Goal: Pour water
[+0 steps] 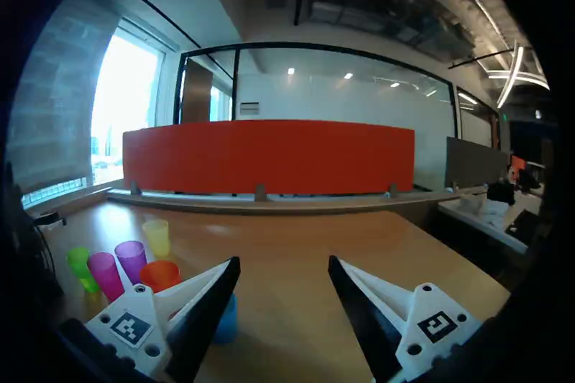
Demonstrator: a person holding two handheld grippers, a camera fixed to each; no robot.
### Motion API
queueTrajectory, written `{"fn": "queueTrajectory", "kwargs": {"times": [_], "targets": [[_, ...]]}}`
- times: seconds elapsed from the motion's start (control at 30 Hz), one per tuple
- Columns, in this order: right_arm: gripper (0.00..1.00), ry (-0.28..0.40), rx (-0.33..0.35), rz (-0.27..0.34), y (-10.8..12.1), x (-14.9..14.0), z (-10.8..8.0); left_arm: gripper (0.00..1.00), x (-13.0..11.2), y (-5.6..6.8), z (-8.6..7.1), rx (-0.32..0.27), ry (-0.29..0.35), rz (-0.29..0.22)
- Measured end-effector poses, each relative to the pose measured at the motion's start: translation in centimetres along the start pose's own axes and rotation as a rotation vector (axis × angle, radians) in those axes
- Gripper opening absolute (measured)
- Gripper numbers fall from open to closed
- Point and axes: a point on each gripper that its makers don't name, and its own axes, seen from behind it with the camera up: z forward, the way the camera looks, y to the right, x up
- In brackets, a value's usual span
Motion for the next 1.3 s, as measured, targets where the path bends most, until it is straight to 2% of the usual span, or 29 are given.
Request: {"fn": "queueTrajectory", "kwargs": {"times": [0.5, 1.07, 1.3], "targets": [[0.95, 0.042, -0.018, -0.020, 1.1, 0.5, 0.3, 0.90, -0.1, 0.0, 0.0, 0.000, -0.002, 0.002], [0.95, 0.132, -0.022, -0.025, 1.0, 0.2, 2.1, 0.90, -0.1, 0.0, -0.1, 0.000, -0.002, 0.002], [0.95, 0.142, -0.015, -0.007, 1.2, -0.3, 3.0, 0.90, 0.0, 0.0, 0.0, 0.000, -0.002, 0.002]]}}
